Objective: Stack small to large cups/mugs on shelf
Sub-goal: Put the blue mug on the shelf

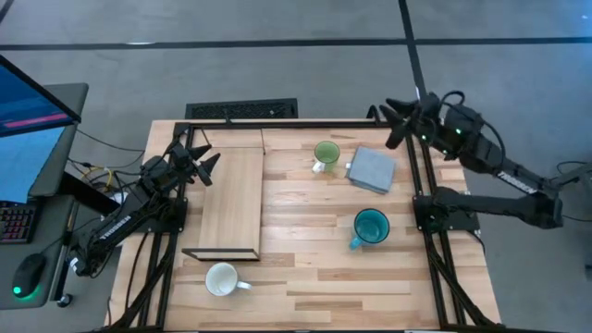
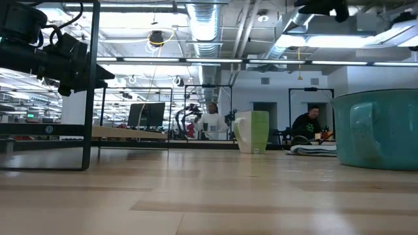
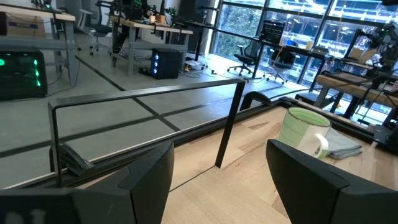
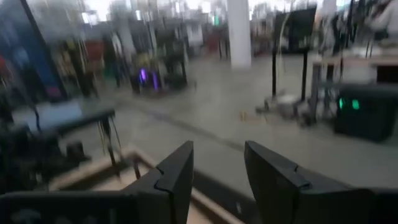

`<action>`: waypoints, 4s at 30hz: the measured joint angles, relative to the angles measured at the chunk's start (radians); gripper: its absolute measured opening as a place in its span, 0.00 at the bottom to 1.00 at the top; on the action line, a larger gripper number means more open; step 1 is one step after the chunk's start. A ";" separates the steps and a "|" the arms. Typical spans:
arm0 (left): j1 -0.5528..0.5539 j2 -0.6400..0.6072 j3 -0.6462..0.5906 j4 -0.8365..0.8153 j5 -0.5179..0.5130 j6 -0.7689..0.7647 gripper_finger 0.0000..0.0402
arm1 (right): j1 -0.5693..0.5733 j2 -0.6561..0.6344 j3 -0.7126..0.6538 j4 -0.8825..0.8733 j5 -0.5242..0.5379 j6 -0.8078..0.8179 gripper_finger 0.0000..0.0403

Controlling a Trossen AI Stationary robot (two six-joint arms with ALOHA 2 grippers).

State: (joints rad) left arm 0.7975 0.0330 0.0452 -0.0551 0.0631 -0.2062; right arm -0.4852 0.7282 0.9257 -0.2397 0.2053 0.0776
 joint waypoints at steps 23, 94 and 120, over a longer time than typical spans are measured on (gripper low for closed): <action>0.000 0.000 0.000 0.000 0.000 0.000 0.62 | 0.031 0.208 0.167 -0.298 -0.704 0.246 0.41; 0.000 0.000 0.001 -0.008 -0.020 -0.003 0.62 | 0.830 0.620 0.166 -0.535 -0.488 1.313 0.29; 0.000 0.000 0.001 -0.005 0.027 -0.043 0.62 | 1.039 0.620 0.166 -0.590 -0.065 1.925 0.29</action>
State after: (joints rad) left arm 0.7971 0.0330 0.0463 -0.0601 0.0898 -0.2493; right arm 0.5542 1.3483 1.0912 -0.8301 0.1402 2.0023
